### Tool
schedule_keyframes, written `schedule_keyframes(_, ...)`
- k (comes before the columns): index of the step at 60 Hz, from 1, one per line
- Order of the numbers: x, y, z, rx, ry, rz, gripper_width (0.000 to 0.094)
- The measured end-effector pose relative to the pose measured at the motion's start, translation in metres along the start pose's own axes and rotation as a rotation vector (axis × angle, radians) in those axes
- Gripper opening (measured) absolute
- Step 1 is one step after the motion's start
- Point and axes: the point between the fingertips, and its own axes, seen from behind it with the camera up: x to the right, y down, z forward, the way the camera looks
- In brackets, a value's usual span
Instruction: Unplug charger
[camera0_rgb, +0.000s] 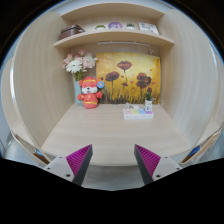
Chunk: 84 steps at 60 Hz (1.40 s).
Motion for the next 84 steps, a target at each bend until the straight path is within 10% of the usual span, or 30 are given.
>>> schedule_keyframes(47, 0.221, -0.117, 0.306, -0.024, 0.145, -0.015, 0.0828)
schedule_keyframes(57, 0.223, -0.110, 0.336, -0.040, 0.104, -0.008, 0.0329)
schedule_keyframes(76, 0.219, -0.115, 0.334, -0.131, 0.033, 0.051, 0.0219)
schedule_keyframes(84, 0.251, -0.294, 0.270, 0.207, 0.067, -0.027, 0.0204)
